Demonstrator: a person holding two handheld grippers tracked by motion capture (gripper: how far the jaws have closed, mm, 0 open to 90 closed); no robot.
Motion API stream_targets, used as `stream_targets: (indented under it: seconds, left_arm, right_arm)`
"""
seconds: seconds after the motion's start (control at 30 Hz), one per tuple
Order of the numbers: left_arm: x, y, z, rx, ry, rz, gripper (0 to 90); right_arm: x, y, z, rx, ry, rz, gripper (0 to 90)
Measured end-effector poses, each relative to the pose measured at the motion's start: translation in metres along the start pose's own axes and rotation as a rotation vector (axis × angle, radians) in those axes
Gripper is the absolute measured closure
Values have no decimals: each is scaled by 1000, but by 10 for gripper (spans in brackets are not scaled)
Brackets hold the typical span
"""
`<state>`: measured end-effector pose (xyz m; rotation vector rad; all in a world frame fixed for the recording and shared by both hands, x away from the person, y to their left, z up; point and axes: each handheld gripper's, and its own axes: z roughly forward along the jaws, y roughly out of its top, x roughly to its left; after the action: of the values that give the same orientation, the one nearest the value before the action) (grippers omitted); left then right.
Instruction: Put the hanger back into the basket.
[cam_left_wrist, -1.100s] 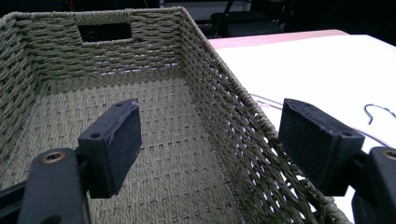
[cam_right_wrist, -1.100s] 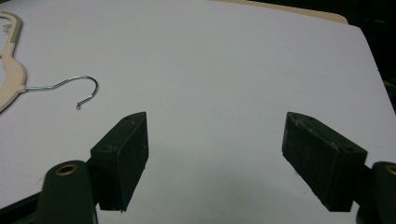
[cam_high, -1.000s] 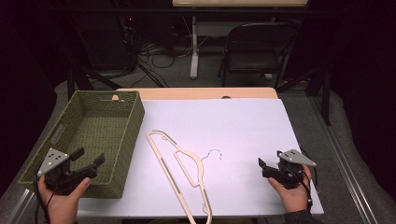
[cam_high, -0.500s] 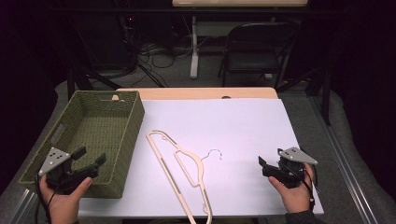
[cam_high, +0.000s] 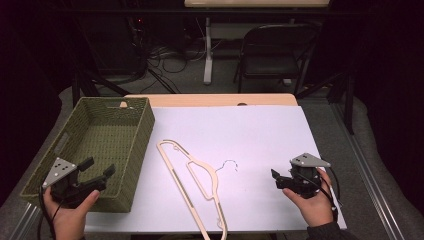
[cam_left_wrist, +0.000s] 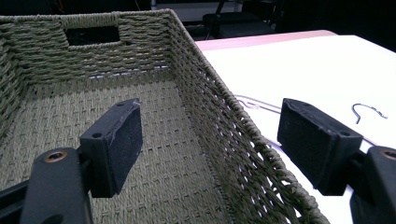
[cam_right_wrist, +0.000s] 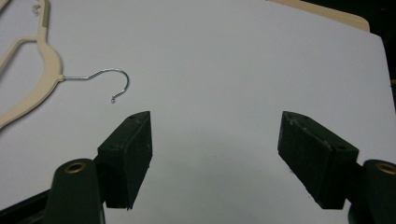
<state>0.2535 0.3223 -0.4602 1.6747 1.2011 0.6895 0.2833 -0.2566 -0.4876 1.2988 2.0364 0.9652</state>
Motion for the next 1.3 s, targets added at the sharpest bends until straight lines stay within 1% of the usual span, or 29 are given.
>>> stream_targets:
  seconds: [0.03,0.07,0.1,0.13,0.17,0.23,0.27,0.3,0.33,0.4,0.43,0.47,0.5,0.63,0.7,0.73,0.77,0.8,0.87,0.93,0.97,1.0,1.1,1.13,1.17,1.2,1.27,1.3]
  left_arm:
    - [0,0,0,0,1,-1,222]
    - [-1,0,0,0,2,-1,222]
    - [-1,0,0,-1,0,-1,222]
    - [-1,0,0,-3,-1,-2,222]
    - [-1,0,0,-3,-1,-2,222]
    - [-1,1,0,-2,-2,-1,223]
    - [-1,0,0,-2,-2,-2,223]
    - [-1,0,0,0,-3,0,223]
    - [-1,0,0,0,-4,0,223]
    - [-1,0,1,2,-4,1,223]
    - [-1,0,1,3,-4,1,223]
    - [-1,0,1,2,-5,1,223]
    - [-1,0,1,2,-5,1,223]
    - [-1,0,0,1,-3,-1,223]
    - [-1,0,0,1,-1,-1,223]
    - [-1,0,0,-1,-2,-1,223]
    - [-1,0,0,1,-2,0,223]
    - [-1,0,0,1,-2,0,223]
    - [-1,0,0,1,-3,2,223]
    - [-2,0,0,1,-4,3,223]
    - [-2,0,0,1,-4,4,223]
    - [-2,0,0,1,-4,4,223]
    - [-1,1,-1,-3,-2,-1,223]
    - [-1,1,-1,-4,-2,-2,225]
    - [-1,1,-1,-5,-1,-2,225]
    - [-1,1,-1,-5,-1,-2,225]
    - [-1,1,-1,-6,-1,-2,225]
    - [-1,1,-1,-6,-2,-2,225]
  right_arm:
    - [1,1,1,15,6,-3,290]
    - [1,1,1,15,6,-3,290]
    - [2,2,1,27,14,-8,294]
    - [5,4,4,56,29,-18,295]
    - [5,4,4,56,29,-18,295]
    - [7,6,6,97,47,-35,294]
    - [9,7,7,112,53,-32,294]
    - [12,9,10,141,68,-48,288]
    - [12,9,10,141,68,-48,288]
    - [14,11,11,168,77,-57,267]
    - [15,11,12,171,78,-56,264]
    - [16,12,12,176,75,-55,265]
    - [18,14,13,191,89,-43,269]
    - [18,17,15,209,110,-45,292]
    - [19,18,16,218,113,-45,292]
    - [18,19,15,237,118,-52,292]
    - [20,19,18,233,113,-60,296]
    - [21,20,17,248,120,-66,304]
    - [22,21,18,246,117,-69,312]
    - [25,22,19,256,112,-85,330]
    - [26,25,20,283,124,-98,337]
    - [26,25,20,283,124,-98,337]
    - [29,28,22,316,131,-105,353]
    - [31,31,23,348,144,-110,367]
    - [31,31,23,348,144,-110,367]
    - [33,32,24,363,147,-118,374]
    - [35,35,26,397,167,-130,385]
    - [36,36,28,405,167,-140,389]
